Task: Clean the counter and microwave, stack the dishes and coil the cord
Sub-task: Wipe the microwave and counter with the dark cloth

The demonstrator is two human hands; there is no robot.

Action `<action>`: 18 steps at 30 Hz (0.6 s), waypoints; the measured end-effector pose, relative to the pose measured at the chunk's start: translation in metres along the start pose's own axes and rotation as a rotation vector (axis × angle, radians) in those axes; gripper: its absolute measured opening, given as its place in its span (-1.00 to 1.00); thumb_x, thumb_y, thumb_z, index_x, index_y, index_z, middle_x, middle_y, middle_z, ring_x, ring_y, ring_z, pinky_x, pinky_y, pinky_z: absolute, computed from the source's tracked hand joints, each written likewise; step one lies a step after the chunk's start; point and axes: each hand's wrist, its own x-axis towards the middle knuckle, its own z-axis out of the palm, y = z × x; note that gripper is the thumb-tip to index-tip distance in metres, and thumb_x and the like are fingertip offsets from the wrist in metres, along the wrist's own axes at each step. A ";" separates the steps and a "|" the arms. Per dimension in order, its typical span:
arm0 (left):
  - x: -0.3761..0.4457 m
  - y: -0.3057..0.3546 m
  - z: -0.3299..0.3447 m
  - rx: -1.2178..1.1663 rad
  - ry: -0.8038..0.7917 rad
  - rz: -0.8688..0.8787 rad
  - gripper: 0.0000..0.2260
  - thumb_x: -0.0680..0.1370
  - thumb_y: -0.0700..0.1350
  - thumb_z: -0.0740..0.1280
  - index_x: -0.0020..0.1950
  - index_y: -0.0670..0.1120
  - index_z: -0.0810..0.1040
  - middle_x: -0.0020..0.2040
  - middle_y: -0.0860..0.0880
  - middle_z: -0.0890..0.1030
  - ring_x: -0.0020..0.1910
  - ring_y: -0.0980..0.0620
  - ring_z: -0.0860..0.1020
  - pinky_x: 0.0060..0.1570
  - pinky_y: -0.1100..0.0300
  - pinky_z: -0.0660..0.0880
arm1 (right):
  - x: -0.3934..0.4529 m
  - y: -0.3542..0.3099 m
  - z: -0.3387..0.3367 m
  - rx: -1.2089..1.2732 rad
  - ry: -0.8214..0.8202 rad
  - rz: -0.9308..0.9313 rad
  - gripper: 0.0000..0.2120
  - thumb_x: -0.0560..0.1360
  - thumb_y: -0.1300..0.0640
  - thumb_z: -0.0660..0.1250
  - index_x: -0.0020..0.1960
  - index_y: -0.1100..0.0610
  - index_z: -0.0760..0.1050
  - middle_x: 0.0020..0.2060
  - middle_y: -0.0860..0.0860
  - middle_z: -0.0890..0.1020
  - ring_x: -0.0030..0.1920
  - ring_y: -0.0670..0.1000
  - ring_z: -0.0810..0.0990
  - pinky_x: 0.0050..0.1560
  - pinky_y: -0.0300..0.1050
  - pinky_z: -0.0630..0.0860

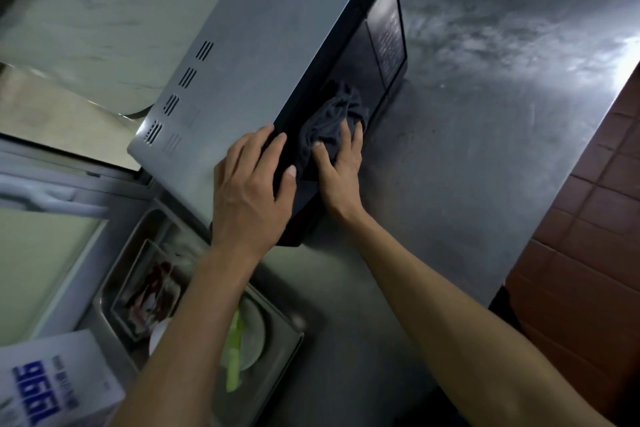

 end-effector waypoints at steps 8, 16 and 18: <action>-0.048 -0.010 0.000 0.127 -0.047 0.017 -0.57 0.64 0.02 0.16 0.46 -0.14 0.40 0.54 -0.12 0.27 0.52 -0.08 0.21 0.41 -0.09 0.27 | -0.079 0.034 0.050 0.055 -0.011 0.034 -0.36 0.58 -0.16 0.25 0.57 -0.19 0.05 0.58 -0.21 -0.18 0.58 -0.09 -0.15 0.40 -0.14 0.02; -0.043 -0.002 0.004 0.196 -0.043 0.089 -0.62 0.63 -0.02 0.22 0.42 -0.12 0.46 0.53 -0.13 0.30 0.51 -0.10 0.23 0.38 -0.11 0.27 | -0.087 0.038 0.053 0.098 -0.019 0.057 -0.37 0.57 -0.21 0.25 0.55 -0.27 0.04 0.56 -0.29 -0.17 0.58 -0.13 -0.14 0.40 -0.11 0.10; -0.035 0.002 0.005 0.209 -0.046 0.111 -0.62 0.63 -0.01 0.20 0.41 -0.11 0.47 0.52 -0.12 0.32 0.51 -0.10 0.24 0.38 -0.08 0.27 | -0.078 0.037 0.047 0.105 -0.017 0.066 -0.37 0.57 -0.21 0.24 0.56 -0.26 0.04 0.57 -0.28 -0.16 0.58 -0.12 -0.13 0.43 -0.08 0.10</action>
